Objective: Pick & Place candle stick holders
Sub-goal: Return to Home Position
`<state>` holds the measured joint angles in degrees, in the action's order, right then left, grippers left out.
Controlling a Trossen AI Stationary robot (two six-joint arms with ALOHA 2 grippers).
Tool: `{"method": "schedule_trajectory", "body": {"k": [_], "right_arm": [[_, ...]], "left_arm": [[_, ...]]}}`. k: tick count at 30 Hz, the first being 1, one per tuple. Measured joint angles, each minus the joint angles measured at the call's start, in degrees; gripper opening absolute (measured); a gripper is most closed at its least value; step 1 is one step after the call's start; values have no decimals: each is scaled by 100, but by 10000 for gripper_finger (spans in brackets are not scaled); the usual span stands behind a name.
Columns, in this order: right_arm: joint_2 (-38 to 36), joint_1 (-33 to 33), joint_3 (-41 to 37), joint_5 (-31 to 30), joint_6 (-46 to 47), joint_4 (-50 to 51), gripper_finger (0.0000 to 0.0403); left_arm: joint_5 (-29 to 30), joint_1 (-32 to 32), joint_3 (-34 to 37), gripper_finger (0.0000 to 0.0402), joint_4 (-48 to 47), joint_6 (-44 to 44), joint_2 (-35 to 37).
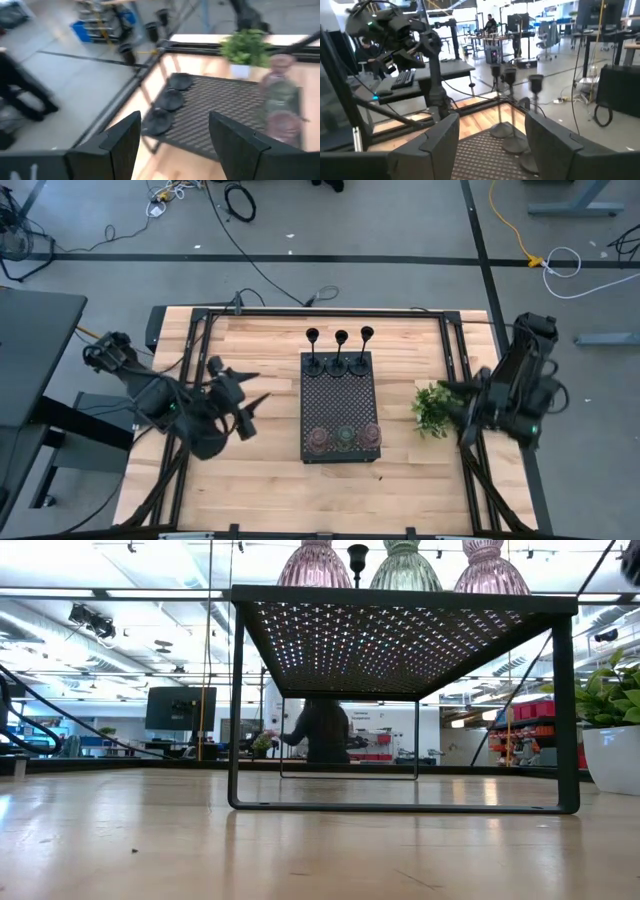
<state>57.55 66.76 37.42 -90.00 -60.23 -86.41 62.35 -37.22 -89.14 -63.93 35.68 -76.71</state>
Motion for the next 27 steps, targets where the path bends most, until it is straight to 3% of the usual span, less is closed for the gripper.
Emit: {"method": "schedule_trajectory", "body": {"k": [7, 11, 15, 17, 23, 27], "right_arm": [[-1010, 36, -855, 76, -365, 60, 228], [-1469, -46, -1039, 210, -535, 86, 228], [-1649, -238, -934, 425, -476, 1233, 228], [-1688, -342, -925, 830, -512, 1199, 228], [-2332, -699, -1172, 907, -768, 1058, 229], [-2700, -1020, -1705, 1356, -909, 972, 229]], "left_arm": [[1472, -689, 1014, 236, -583, 1157, 546], [1566, -896, 1872, 236, -504, 1558, 1209], [1666, -941, 2521, 236, -349, 1565, 1836], [1816, -939, 2853, 236, -323, 1635, 2163], [2119, -1030, 3746, 236, 11, 1572, 3018], [2382, -1161, 4302, 236, 120, 1662, 3480]]}}
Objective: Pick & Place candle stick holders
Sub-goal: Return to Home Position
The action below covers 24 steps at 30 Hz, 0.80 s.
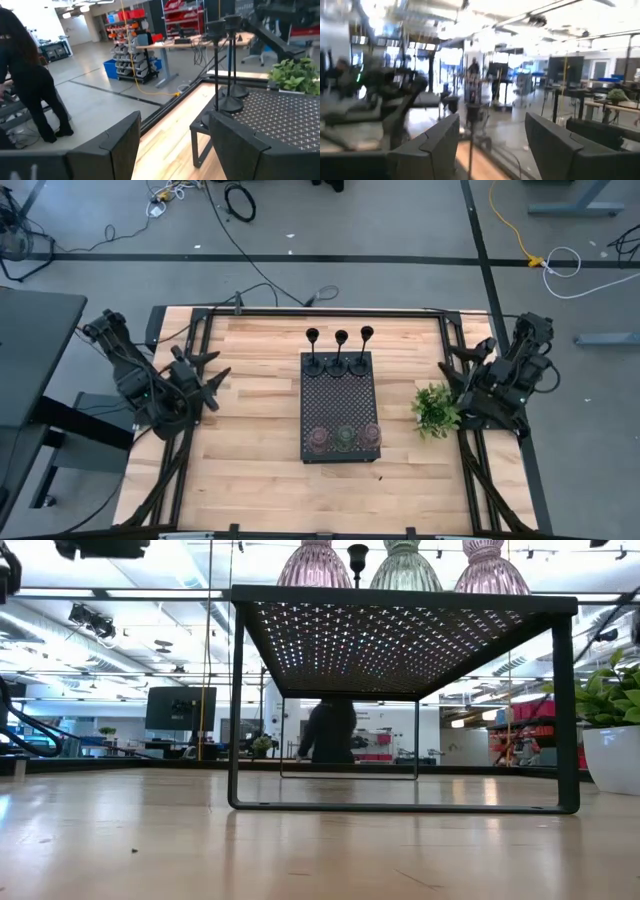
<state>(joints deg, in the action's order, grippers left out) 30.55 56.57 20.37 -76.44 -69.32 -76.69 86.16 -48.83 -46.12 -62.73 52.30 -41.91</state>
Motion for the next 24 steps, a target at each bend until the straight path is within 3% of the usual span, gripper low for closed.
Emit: {"method": "schedule_trajectory", "body": {"k": [3, 6, 15, 19, 24], "right_arm": [[-259, -292, -410, 331, -20, -555, 229], [-449, -556, -771, 215, -220, -868, 229], [-1068, -1020, -1684, 678, -354, -1114, 229], [-1234, -1184, -1948, 668, -543, -1326, 229], [-1348, -1197, -1945, 295, -149, -774, 229]], "left_arm": [[143, -136, 353, 236, 192, -36, 247], [336, -271, 607, 236, 319, -36, 418], [386, -348, 1245, 236, 285, 220, 866], [393, -348, 1453, 236, 255, 255, 1119], [387, -373, 1772, 236, 292, 389, 1444]]}}
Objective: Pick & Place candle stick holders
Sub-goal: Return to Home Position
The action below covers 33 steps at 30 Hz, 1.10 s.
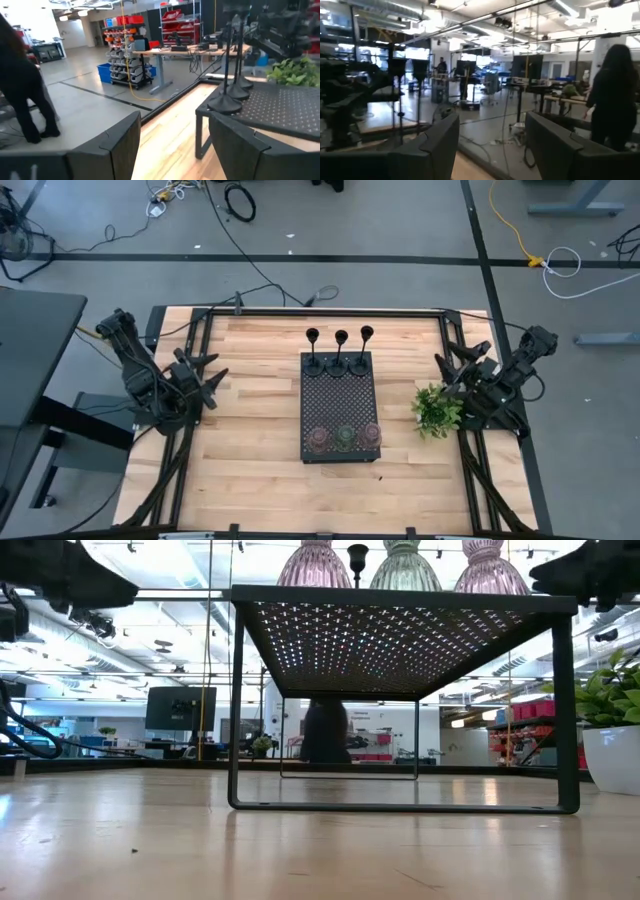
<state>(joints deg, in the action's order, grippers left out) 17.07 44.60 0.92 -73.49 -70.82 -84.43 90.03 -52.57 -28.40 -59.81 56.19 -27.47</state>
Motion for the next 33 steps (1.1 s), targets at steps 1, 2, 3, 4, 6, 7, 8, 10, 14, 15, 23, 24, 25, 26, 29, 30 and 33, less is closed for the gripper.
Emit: {"method": "schedule_trajectory", "body": {"k": [1, 2, 3, 4, 6, 7, 8, 10, 14, 15, 23, 24, 25, 26, 29, 30, 33], "right_arm": [[6, 0, -1, -32, 99, 137, 229], [1, 0, -1, -62, 224, 303, 229], [3, -1, -1, -83, 457, 482, 229], [3, 0, -1, -79, 736, 675, 229], [6, -2, -1, 3, 1282, 1163, 229], [6, -1, -1, 10, 1425, 1437, 229], [8, -2, -1, 1, 1494, 1690, 229], [8, -1, -1, -28, 1748, 2114, 229], [8, 1, -1, -98, 2670, 2627, 229], [8, 0, -1, -159, 2942, 2743, 229], [8, 2, -1, -380, 3887, 3181, 229], [8, 0, -1, -382, 3887, 3181, 229], [8, 0, -1, -386, 3887, 3178, 229], [8, 0, -1, -388, 3887, 3181, 229], [8, 0, -1, -390, 3887, 3181, 229], [8, 0, -1, -396, 3887, 3178, 229], [8, 0, -1, -400, 3885, 3181, 229]], "left_arm": [[19, -45, 58, 236, 94, 18, 8], [8, -91, 140, 236, 175, 35, 12], [-9, -122, 229, 236, 277, 43, 24], [-12, -137, 282, 236, 426, 48, 22], [22, -143, 434, 236, 748, 58, 7], [4, -143, 555, 236, 825, 71, -1], [-20, -145, 652, 236, 875, 149, 13], [1, -143, 822, 236, 1054, 306, 29], [-29, -177, 1083, 236, 1382, 322, 16], [-29, -197, 1146, 236, 1436, 348, 22], [-470, -466, 1571, 236, 1855, 616, 11], [-519, -471, 1576, 236, 1896, 502, 9], [-559, -471, 1572, 236, 1920, 397, 11], [-633, -471, 1551, 236, 1938, 313, 11], [-1020, -471, 1528, 236, 1965, 292, 11], [-1196, -471, 1530, 236, 1965, 292, 11], [-1861, -469, 1530, 236, 1965, 290, 11]]}}
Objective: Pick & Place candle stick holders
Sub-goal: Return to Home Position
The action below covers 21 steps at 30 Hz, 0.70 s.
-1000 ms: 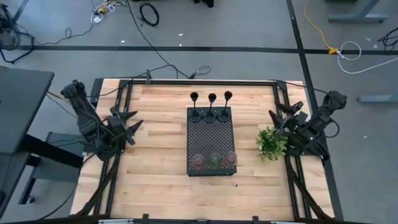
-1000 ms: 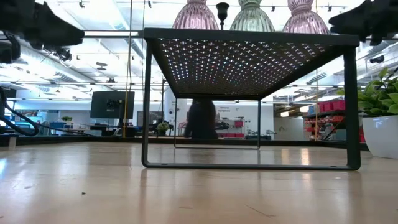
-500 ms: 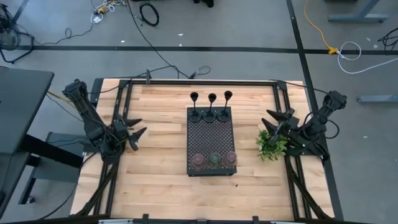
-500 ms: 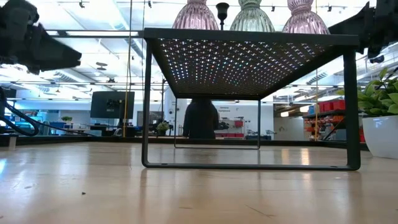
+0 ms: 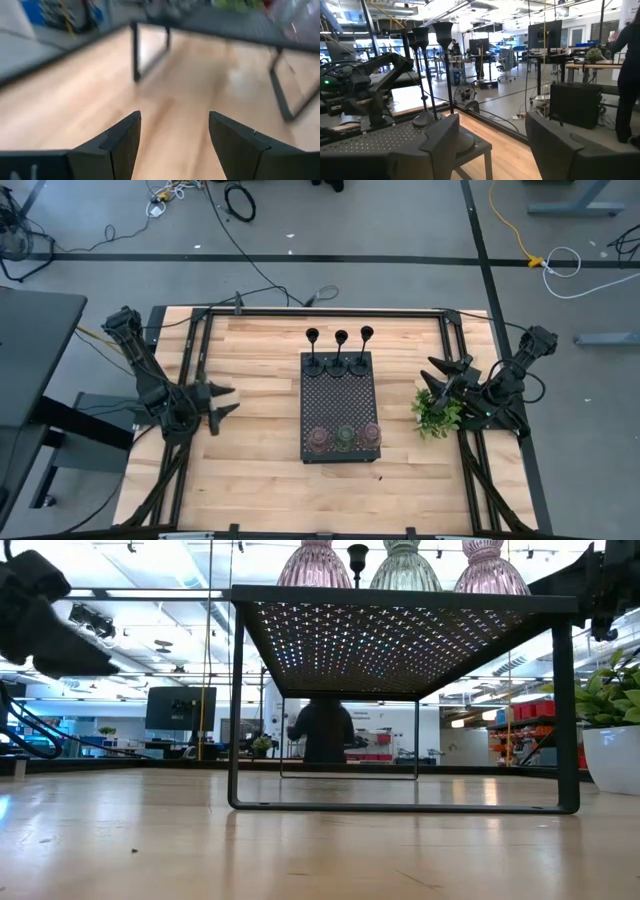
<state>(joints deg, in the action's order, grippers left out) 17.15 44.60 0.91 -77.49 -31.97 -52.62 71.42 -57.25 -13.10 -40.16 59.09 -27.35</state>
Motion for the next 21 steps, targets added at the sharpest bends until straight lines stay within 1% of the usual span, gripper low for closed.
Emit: {"method": "schedule_trajectory", "body": {"k": [7, 11, 16, 18, 21], "right_arm": [[0, 1, 0, -3, -2, -2, 229], [0, 0, 0, 0, -4, 0, 229], [-212, -143, 4, 102, -4, -7, 229], [-351, -218, 4, 67, -9, 33, 229], [-758, -411, 5, 7, -7, 35, 229]], "left_arm": [[-1895, 7, 0, 236, 6, -7, 0], [-2816, 7, 0, 236, 11, -15, 0], [-3612, 7, 0, 236, 30, -17, 0], [-3759, 7, 0, 236, 33, -17, 0], [-3921, 14, 2, 236, 41, -17, 42]]}}
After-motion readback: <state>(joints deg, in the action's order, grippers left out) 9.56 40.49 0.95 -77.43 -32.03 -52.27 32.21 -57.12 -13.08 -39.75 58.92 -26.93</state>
